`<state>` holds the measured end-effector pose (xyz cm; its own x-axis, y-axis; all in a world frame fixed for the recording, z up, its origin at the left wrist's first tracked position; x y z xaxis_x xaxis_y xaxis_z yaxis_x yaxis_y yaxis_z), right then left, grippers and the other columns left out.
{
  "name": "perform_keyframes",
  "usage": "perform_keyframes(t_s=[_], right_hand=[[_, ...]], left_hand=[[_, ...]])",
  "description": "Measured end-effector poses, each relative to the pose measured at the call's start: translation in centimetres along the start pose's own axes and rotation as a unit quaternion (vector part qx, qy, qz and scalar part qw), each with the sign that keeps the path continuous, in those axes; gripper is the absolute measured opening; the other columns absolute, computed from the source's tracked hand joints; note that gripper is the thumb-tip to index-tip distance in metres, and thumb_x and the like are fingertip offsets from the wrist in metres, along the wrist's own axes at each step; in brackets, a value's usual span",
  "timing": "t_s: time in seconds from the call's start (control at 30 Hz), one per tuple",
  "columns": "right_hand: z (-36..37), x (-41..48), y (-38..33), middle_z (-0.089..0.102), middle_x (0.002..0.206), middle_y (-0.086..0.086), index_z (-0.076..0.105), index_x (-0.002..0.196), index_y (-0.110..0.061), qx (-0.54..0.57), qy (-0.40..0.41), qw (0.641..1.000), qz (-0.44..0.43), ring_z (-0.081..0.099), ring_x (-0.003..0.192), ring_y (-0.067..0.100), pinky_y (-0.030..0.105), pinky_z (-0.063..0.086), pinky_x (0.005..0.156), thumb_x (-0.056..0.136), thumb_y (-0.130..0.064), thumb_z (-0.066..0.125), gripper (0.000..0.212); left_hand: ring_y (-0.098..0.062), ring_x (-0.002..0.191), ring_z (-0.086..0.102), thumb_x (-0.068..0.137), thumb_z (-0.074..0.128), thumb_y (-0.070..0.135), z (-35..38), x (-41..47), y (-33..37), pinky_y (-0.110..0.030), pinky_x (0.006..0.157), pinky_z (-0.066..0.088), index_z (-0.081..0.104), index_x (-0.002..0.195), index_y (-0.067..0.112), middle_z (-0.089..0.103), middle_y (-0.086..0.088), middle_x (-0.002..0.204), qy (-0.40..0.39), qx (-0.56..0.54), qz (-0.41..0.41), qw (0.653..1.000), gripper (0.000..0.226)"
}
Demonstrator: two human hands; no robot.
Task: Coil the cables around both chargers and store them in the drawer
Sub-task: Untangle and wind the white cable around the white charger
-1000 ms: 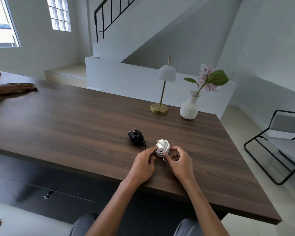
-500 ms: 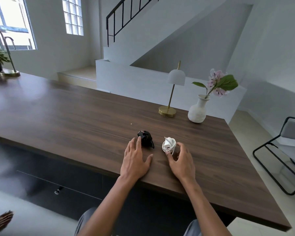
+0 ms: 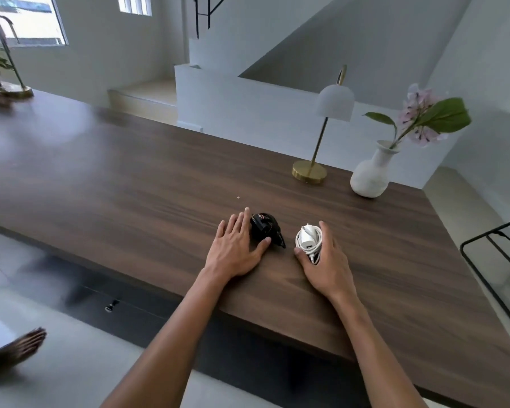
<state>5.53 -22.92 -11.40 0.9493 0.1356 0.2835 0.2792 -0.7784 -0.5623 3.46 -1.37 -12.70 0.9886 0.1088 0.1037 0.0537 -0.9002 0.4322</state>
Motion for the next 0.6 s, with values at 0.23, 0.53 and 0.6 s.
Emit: perform_keyframes(t_s=[0.23, 0.53, 0.6], right_hand=[[0.8, 2.0, 0.5, 0.053, 0.146, 0.003, 0.032, 0.151, -0.021, 0.017, 0.013, 0.999, 0.026, 0.052, 0.132, 0.023, 0.042, 0.045, 0.107, 0.088, -0.043, 0.069, 0.077], [1.1, 4.6, 0.5, 0.051, 0.149, 0.003, 0.032, 0.152, -0.02, 0.031, 0.013, 0.997, 0.074, 0.051, 0.134, 0.023, 0.036, 0.044, 0.105, 0.088, -0.038, 0.07, 0.077], [1.2, 4.6, 0.5, 0.051, 0.149, 0.001, 0.031, 0.151, -0.023, 0.033, 0.011, 0.996, 0.088, 0.051, 0.133, 0.022, 0.037, 0.047, 0.104, 0.088, -0.041, 0.069, 0.076]], left_hand=[[-0.011, 0.158, 0.0, 0.095, 0.035, 0.07, 0.1, 2.6, -0.3, -0.037, 0.129, 0.0, 0.005, 0.163, 0.018, 0.008, 0.004, 0.171, -0.018, 0.007, 0.008, 1.0, 0.09], [-0.009, 0.156, 0.013, 0.073, 0.064, 0.079, -1.0, 5.0, 0.9, -0.029, 0.128, 0.005, 0.022, 0.156, 0.043, 0.033, 0.009, 0.164, -0.014, -0.159, -0.008, 0.987, 0.1], [-0.006, 0.155, 0.016, 0.073, 0.064, 0.078, -1.0, 5.3, 0.9, -0.028, 0.128, 0.007, 0.043, 0.145, 0.046, 0.039, 0.012, 0.161, 0.002, -0.173, -0.021, 0.985, 0.082]])
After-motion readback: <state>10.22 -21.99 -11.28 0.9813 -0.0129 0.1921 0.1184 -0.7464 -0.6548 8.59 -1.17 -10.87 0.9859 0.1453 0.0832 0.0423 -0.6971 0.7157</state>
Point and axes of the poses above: each hand's wrist, its own x-axis towards the middle knuckle, its own z-axis out of the palm, y = z × x, the point moved 6 cm from there along x, towards the middle knuckle
